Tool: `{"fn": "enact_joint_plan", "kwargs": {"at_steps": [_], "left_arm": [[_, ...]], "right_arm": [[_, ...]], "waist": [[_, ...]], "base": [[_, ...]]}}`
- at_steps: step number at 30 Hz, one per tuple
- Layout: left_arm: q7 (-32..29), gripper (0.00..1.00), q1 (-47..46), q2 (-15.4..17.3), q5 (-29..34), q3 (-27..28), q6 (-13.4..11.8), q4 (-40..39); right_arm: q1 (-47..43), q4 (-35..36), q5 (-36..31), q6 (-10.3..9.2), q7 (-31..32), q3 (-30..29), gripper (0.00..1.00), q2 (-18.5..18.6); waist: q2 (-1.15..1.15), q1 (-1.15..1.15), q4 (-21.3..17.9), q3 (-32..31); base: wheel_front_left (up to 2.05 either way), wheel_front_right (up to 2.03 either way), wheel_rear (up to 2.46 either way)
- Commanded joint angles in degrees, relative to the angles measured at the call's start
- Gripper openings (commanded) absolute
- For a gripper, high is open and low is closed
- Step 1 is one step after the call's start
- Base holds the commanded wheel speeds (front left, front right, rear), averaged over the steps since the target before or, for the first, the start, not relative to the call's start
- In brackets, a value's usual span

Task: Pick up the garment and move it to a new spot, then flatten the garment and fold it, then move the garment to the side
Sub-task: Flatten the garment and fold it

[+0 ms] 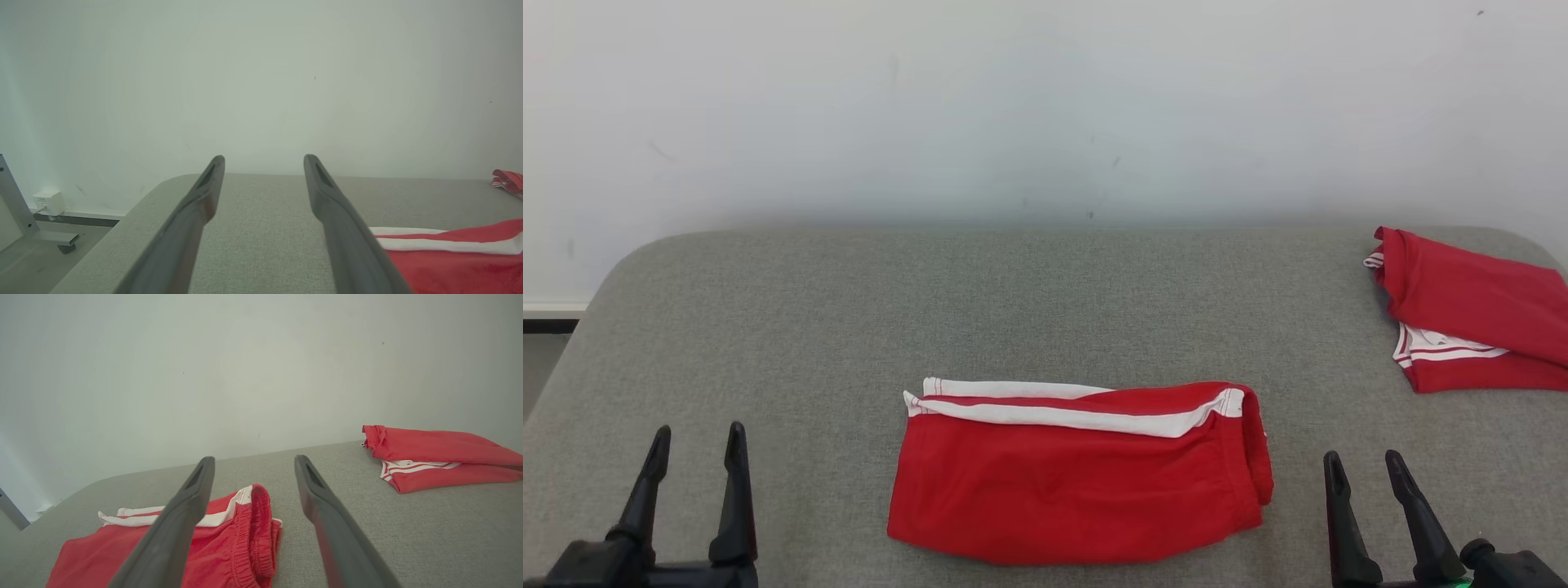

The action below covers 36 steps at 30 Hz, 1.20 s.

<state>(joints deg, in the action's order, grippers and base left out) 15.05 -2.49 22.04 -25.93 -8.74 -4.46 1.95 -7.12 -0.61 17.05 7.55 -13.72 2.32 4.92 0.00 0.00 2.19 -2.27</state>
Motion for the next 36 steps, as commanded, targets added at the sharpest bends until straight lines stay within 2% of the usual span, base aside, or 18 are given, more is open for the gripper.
{"fn": "enact_joint_plan", "kwargs": {"at_steps": [1,11,16,24,29,36], "left_arm": [[0.1,1.0,1.8,-0.9,1.1,0.9,0.8,-0.3],[0.1,1.0,9.6,-6.7,7.3,6.8,7.2,0.1],[0.1,1.0,11.0,-8.3,9.6,8.7,8.7,0.4],[0.1,1.0,9.3,-10.2,11.8,9.8,10.4,1.1],[0.1,1.0,7.9,-11.5,12.7,9.3,10.9,1.8],[0.1,1.0,5.7,-13.3,13.5,7.4,11.7,3.3]], "right_arm": [[-0.5,-0.3,-0.3,-0.11,-0.3,-0.1,1.0,-0.1],[-1.4,-2.5,-0.5,-0.11,-0.9,-0.5,1.0,-0.7],[-0.8,-3.0,-0.6,-0.11,-1.1,-0.4,1.0,-0.8],[4.0,-5.1,-0.3,-0.11,0.4,1.3,1.0,1.4],[10.3,-10.9,-1.7,-0.11,3.7,1.1,1.0,2.8],[16.9,-23.3,-3.7,-0.11,7.3,-0.3,1.0,2.6]], "waist": [[0.0,0.0,-0.2,0.0],[0.0,0.0,-0.5,0.1],[0.0,0.0,-0.1,-0.1],[0.0,0.0,1.2,0.0],[0.0,0.0,2.5,0.8],[0.0,0.0,5.8,2.9]], "base": [[0.0,0.0,0.0],[0.0,0.0,0.0],[0.0,0.0,0.0],[0.0,0.0,0.0],[0.0,0.0,0.0],[0.0,0.0,0.0]]}}
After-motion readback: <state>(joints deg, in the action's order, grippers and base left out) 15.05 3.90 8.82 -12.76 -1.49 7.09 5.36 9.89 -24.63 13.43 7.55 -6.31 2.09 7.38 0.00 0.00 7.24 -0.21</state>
